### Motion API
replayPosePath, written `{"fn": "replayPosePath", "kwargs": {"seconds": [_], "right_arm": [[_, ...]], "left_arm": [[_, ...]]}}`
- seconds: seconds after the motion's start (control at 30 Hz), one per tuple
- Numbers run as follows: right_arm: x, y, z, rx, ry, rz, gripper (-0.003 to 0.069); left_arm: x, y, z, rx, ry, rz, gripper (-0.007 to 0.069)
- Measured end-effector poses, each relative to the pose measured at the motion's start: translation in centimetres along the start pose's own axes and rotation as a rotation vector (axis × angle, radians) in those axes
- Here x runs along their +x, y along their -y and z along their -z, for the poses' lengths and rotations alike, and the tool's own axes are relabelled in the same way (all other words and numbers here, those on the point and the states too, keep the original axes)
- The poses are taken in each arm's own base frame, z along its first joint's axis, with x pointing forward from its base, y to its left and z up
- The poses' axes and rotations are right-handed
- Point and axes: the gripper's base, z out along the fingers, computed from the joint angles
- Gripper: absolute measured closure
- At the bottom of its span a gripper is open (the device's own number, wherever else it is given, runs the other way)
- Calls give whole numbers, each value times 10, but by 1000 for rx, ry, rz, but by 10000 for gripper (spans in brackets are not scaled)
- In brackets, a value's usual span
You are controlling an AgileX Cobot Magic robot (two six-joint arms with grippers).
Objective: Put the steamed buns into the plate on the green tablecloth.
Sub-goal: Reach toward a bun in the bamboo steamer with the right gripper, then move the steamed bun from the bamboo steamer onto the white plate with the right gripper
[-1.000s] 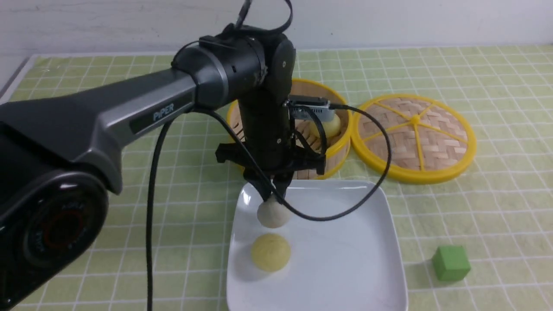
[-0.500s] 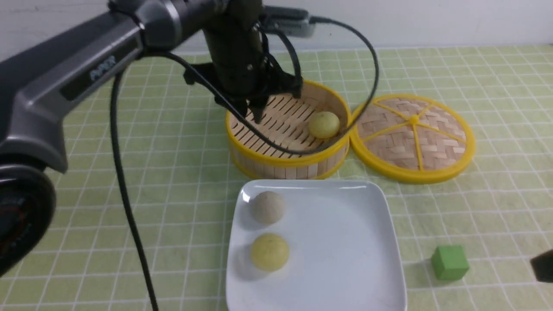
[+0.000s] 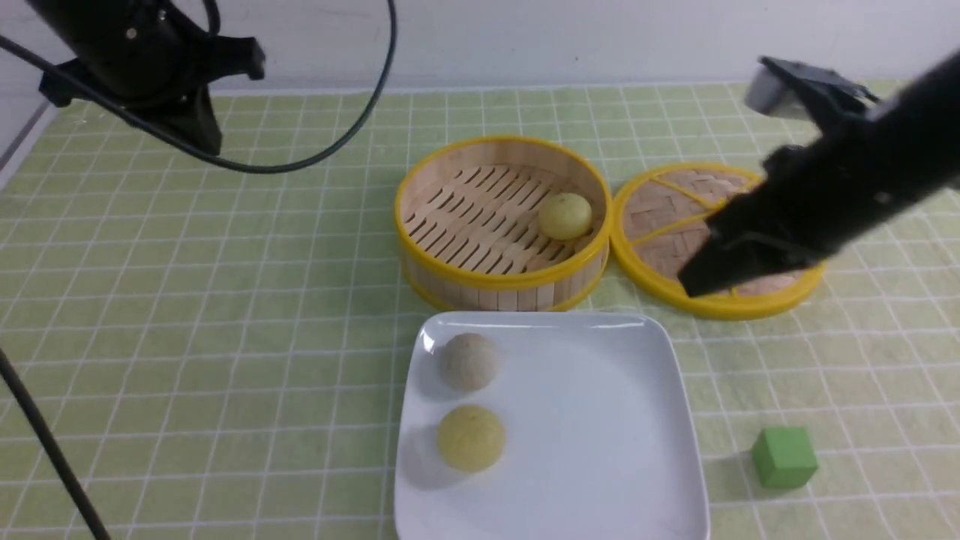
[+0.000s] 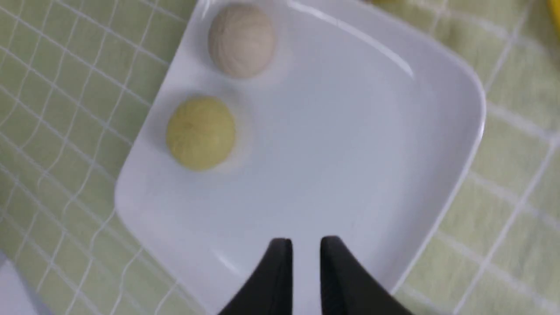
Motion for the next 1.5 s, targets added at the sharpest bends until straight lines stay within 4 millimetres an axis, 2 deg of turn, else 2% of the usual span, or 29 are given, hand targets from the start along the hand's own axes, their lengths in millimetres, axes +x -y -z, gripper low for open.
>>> {"fn": "replayPosePath", "kwargs": {"seconds": [0.07,0.13,0.2,0.23,0.27,0.33,0.37,0.4,0.43,0.47,0.57,0.67,0.73,0.8,0.83,0.87,0.9,0.93,1.03,1.13,1.23,1.27,1.3,1.33,1.37,1.4,1.43,1.5], "right_arm": [[-32,-1,-26,40,16,74,445],[-43,2,-40,63,16,95,414],[-73,8,-63,117,50,130,355],[-75,10,-69,121,44,129,347],[-91,17,-82,154,66,140,321],[-102,29,-101,184,69,145,300],[-103,29,-100,187,76,149,299],[-111,38,-115,209,81,159,291],[-112,39,-117,213,81,161,290],[-117,46,-130,228,85,171,288],[-122,57,-148,246,94,179,287],[-122,63,-159,252,93,179,295],[-121,65,-165,253,90,177,333],[-121,65,-165,253,91,177,460],[-121,65,-165,253,89,177,460],[-122,64,-163,250,87,177,560],[-122,63,-160,249,82,178,613],[-122,60,-156,245,76,178,638],[-122,48,-132,236,56,189,645],[-121,22,-82,220,35,213,644],[-112,-12,-16,198,43,204,642],[-111,-14,-12,196,46,206,642],[-103,-29,13,187,78,178,642],[-101,-31,15,186,80,176,641],[-89,-42,26,178,75,160,641],[-81,-48,27,170,57,154,641],[-69,-54,25,161,25,145,641],[-37,-64,5,141,-99,135,640]], "left_arm": [[1,-5,-3,-9,-9,8,618],[1,-4,-3,-7,-10,9,618],[1,-3,-3,8,-11,13,618],[1,-3,-3,10,-12,14,618],[1,-2,-3,16,-12,15,618],[1,-2,-3,18,-12,15,617],[1,-2,-3,18,-12,15,617],[1,-2,-3,18,-12,15,615],[1,-2,-3,18,-12,15,615],[1,-2,-3,18,-13,14,613],[1,-2,-3,18,-13,14,610],[1,-2,-5,17,-16,14,608],[1,-2,-6,17,-18,14,606],[1,-3,-8,17,-23,15,606],[1,-3,-8,17,-23,15,606],[1,-3,-9,17,-24,15,606],[1,-3,-9,16,-24,15,606],[1,-3,-9,15,-24,14,606],[0,-4,-9,0,-23,6,606],[0,-6,-9,-16,-22,0,603],[0,-7,-9,-30,-21,-6,601],[0,-7,-9,-30,-21,-6,601],[0,-7,-9,-35,-20,-8,598],[0,-7,-9,-36,-20,-8,597],[0,-8,-9,-42,-20,-11,595],[0,-8,-9,-44,-20,-11,594],[0,-8,-9,-46,-20,-12,593],[0,-8,-9,-48,-19,-14,590]]}}
